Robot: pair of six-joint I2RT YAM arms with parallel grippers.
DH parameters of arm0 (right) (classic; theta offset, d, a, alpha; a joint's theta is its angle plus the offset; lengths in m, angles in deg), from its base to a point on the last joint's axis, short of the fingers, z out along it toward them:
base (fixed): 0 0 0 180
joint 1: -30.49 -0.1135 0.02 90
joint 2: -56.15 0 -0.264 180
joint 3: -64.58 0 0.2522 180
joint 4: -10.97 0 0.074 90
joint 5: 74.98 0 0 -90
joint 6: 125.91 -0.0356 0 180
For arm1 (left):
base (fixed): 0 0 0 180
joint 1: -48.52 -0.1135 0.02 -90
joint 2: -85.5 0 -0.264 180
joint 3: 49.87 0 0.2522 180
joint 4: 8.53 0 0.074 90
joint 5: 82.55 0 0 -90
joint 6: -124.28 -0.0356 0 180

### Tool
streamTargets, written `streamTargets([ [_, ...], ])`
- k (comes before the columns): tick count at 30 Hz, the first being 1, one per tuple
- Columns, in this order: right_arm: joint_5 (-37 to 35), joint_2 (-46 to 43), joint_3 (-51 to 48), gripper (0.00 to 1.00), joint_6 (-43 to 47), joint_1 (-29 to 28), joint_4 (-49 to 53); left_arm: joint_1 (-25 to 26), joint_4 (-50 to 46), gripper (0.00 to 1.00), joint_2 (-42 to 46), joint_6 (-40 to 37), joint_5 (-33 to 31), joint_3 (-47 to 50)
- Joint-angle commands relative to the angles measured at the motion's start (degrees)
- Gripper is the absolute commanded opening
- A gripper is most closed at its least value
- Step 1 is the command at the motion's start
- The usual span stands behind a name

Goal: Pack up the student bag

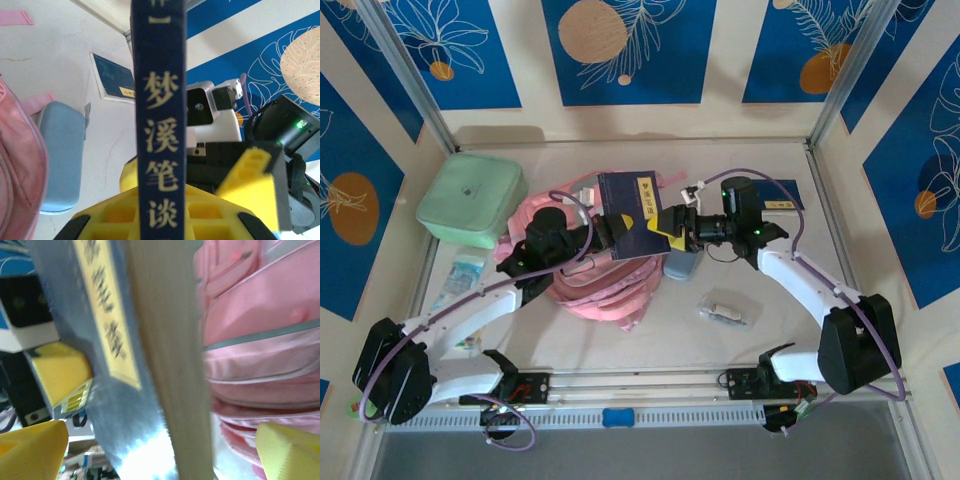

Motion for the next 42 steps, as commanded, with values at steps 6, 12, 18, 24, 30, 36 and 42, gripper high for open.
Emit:
streamTargets([
  [6, 5.5, -1.8, -1.9, 0.89, -6.6, -1.8, -11.5, -0.8, 1.6, 0.04, 0.0, -0.8, 0.5, -2.4],
  [12, 4.0, -3.0, -1.4, 0.70, -5.3, -1.3, -8.4, -1.8, -2.1, 0.05, 0.7, -3.1, -0.7, -1.4],
  [18, 0.4, -2.4, -1.0, 0.41, -4.0, -1.0, -5.3, -1.8, -2.8, 0.07, 0.4, -4.1, -0.8, -1.2],
  [24, -1.1, -1.9, -0.8, 0.07, -3.5, -0.3, -2.3, -1.8, -2.9, 0.15, 0.4, -3.9, -0.4, -0.6],
  [30, -4.4, -5.5, -0.3, 0.00, 0.6, 1.7, 5.9, -1.8, -14.0, 0.35, 2.2, -12.0, -0.8, -3.4],
  [36, -6.4, -9.0, 0.6, 0.00, 5.7, 6.0, 17.6, -1.8, -36.2, 0.51, 3.7, -31.0, -12.2, -7.0],
  [42, -6.7, -11.9, -1.3, 0.00, 8.5, 10.9, 23.5, -0.6, -45.2, 0.59, 3.1, -39.9, -13.7, -7.4],
])
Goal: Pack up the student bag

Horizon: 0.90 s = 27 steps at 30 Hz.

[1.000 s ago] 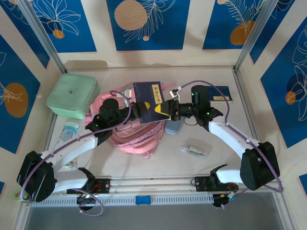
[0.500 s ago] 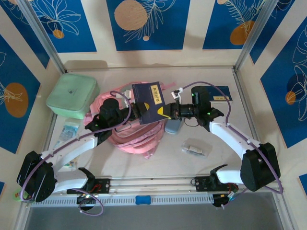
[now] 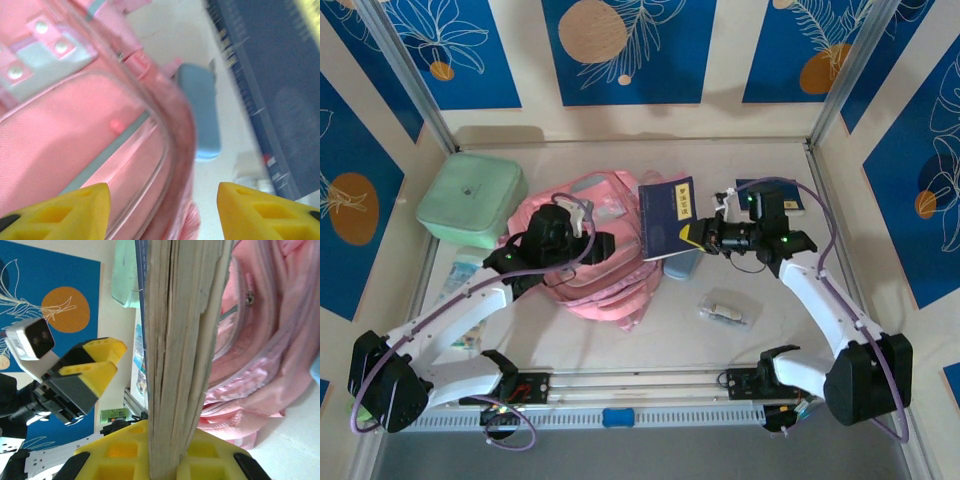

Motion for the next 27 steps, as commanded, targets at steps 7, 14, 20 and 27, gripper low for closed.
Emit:
streamTargets([
  [7, 0.0, -5.5, -4.1, 0.00, 3.6, 6.6, 6.1, 7.3, -8.7, 0.63, -0.2, -12.6, -0.3, 0.6],
  [14, 0.1, -8.5, -6.4, 0.00, 4.9, 10.6, 8.8, 13.2, -10.5, 0.63, -6.4, -15.6, -3.2, -1.2],
  [20, 1.1, -9.6, -7.4, 0.00, 5.0, 13.0, 9.1, 15.1, -10.2, 0.61, -14.2, -17.8, -8.3, -4.5],
  [27, 1.8, -10.1, -8.7, 0.00, 5.4, 14.4, 9.2, 15.1, -9.5, 0.50, -20.4, -17.9, -8.7, -6.7],
])
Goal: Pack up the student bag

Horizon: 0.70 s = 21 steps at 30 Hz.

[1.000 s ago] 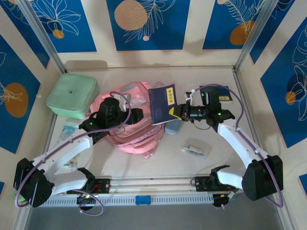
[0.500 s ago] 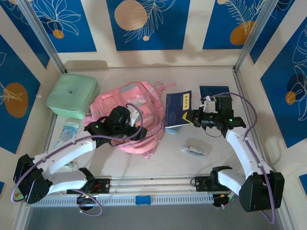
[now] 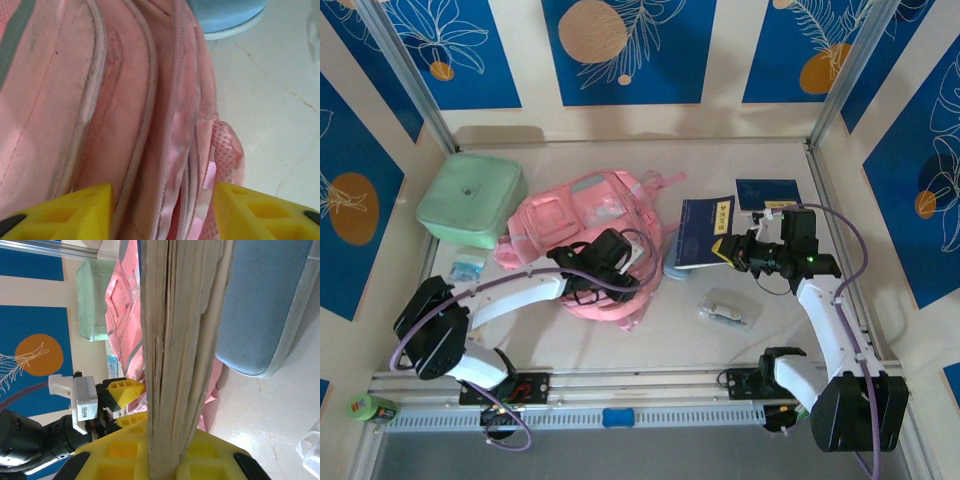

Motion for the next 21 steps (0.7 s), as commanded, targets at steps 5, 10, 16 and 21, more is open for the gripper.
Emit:
streamTargets([
  [5, 4.2, -1.5, -1.7, 0.00, 1.3, 2.2, -1.0, 0.3, 0.0, 0.31, -1.0, -1.4, -0.7, -1.3],
  [10, 4.6, -1.5, -1.9, 0.00, 1.4, 2.6, -1.1, 0.3, -1.1, 0.12, -0.3, -1.9, -2.8, -1.7],
  [16, 5.5, -0.5, -0.1, 0.00, 4.7, 2.5, 2.6, 0.3, -4.3, 0.00, 3.0, -3.7, -5.8, -4.8],
  [21, 6.7, -0.4, -0.6, 0.00, 5.3, 1.8, 4.9, 0.2, -8.5, 0.00, 6.4, -4.6, -12.4, -10.3],
])
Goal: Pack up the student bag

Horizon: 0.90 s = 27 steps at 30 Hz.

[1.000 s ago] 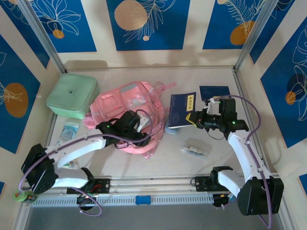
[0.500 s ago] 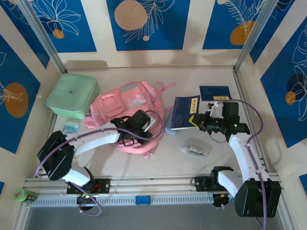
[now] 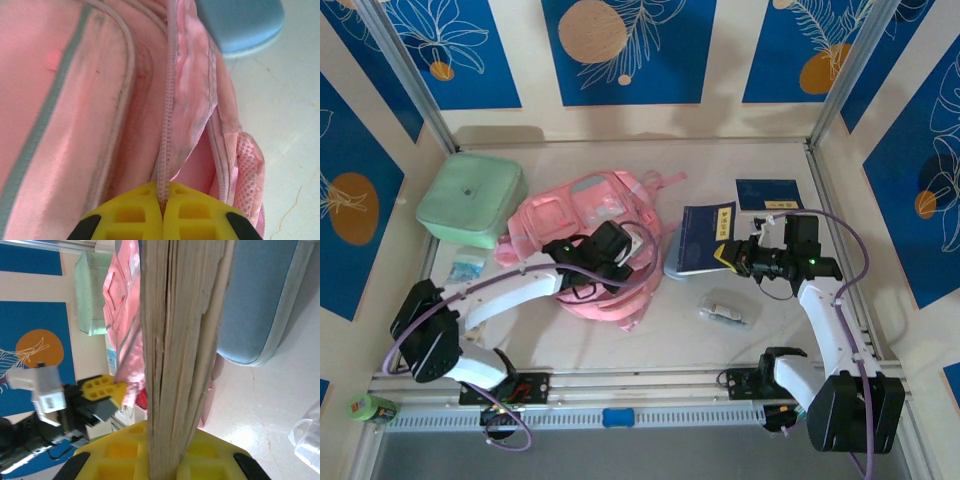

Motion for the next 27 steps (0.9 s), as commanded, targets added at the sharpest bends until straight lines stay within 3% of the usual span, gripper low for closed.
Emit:
streamTargets([
  [1, 4.2, 0.0, 0.9, 0.00, 2.1, -1.1, 2.4, 0.2, -2.7, 0.00, 4.3, -2.1, -6.6, -5.5],
  [7, 2.7, -0.2, -2.0, 0.00, -3.0, -7.8, -1.6, 0.1, -2.7, 0.00, 7.9, -4.0, -13.8, -11.2],
  [13, -4.1, 4.6, -2.0, 0.00, -11.6, -23.0, -13.1, 0.0, -2.3, 0.00, 8.4, -5.4, -17.8, -15.4],
  [16, -4.1, 9.4, -1.7, 0.00, -18.4, -28.2, -22.5, -0.2, -2.6, 0.00, 8.3, -4.1, -19.9, -17.2],
  [20, -9.5, 18.7, 2.8, 0.00, -21.5, -35.1, -30.0, -0.2, -2.1, 0.00, 8.7, -2.8, -20.7, -17.8],
  [27, -14.0, 36.6, 13.7, 0.00, -24.3, -40.0, -39.2, -0.4, -1.4, 0.00, 8.9, -1.9, -21.2, -19.1],
])
